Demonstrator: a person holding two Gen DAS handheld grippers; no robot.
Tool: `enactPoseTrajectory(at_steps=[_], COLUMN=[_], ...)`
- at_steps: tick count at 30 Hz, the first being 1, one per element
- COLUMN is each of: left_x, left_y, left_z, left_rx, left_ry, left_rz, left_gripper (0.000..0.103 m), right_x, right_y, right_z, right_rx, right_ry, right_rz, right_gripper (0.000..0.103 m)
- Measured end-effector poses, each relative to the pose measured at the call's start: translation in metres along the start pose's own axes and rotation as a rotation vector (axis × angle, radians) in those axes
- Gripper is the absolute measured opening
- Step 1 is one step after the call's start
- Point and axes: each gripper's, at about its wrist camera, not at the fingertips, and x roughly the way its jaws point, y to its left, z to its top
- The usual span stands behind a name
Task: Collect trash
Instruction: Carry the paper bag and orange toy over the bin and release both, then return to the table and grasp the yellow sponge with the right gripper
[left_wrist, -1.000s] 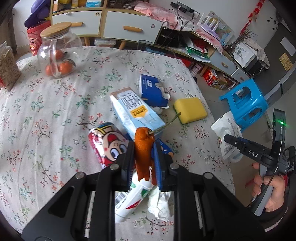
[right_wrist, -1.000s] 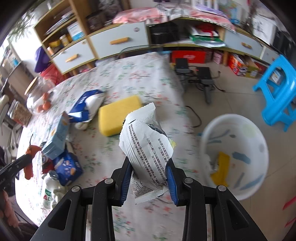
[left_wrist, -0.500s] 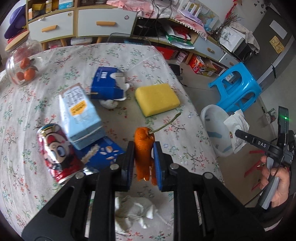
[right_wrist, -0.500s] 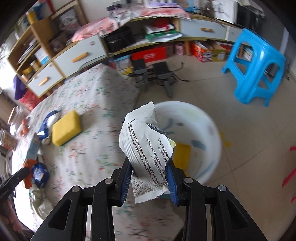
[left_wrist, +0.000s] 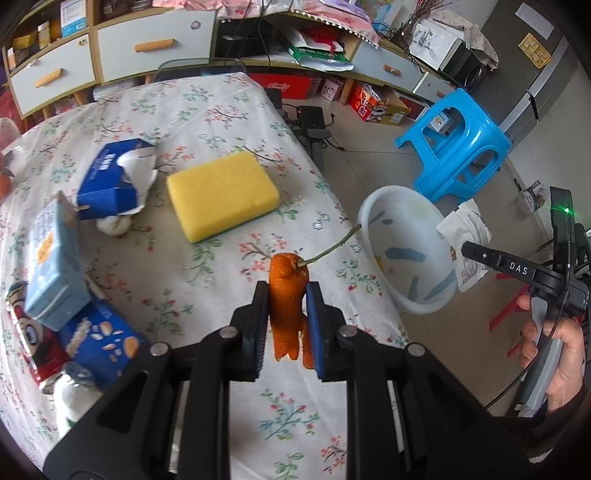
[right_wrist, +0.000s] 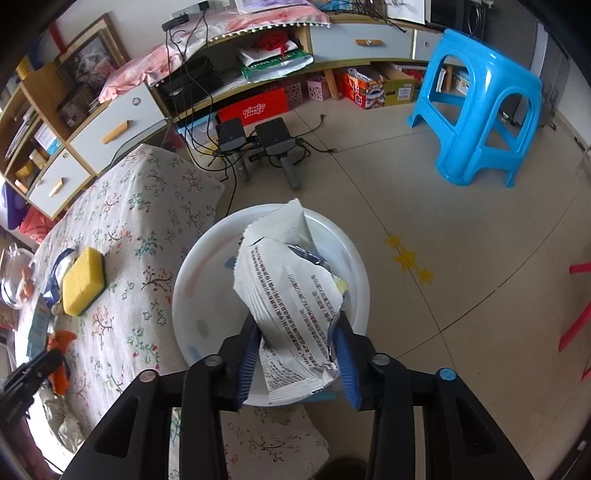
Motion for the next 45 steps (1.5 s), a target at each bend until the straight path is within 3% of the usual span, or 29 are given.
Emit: enactPoseTrajectory(at_steps=[3,18,28,29,32,39,45], left_x=[0.012,0.055,0.067,0.067,0.063,0.046,0.024], left_y=[-0.013,-0.085,-0.103,-0.104,-0.108,-0.104,-0.089], left_z=[0.005,0.03,0.037,0.038,0.039,0.036,0.03], left_rx=[0.001,0.102,0.136,0.145,0.164,0.207,0.212], left_ry=[0.015,0.047,0.046,0.045,0.024,-0.004,-0.018], left_rz=[-0.017,-0.076,-0.089,-0.093,-0.062,-0.023,0.01], left_gripper=[0.022,0.022,0.022,0.028,0.064,0.081,0.088], right_x=[-0.004,-0.031,-0.04,-0.041,-0.043,-0.047,-0.052], right_y=[-0.006,-0.053,-0.074,-0.075,-0.076,-0.075,-0.067], right_z=[0.001,-0.012,-0.014,-0.015,-0.016,-0.017,-0.021], right_rx=[0.012,0.022,0.061,0.063,0.067,0.076,0.061], right_ry=[-0.01,-0.042,-0.057,-0.058,-0.062,-0.072,-0.083], right_rz=[0.003,-0.002,0.001,0.001,0.002,0.002,0.004], right_gripper=[0.063,0.067,0.068,0.068,0.068,0.069,0.071])
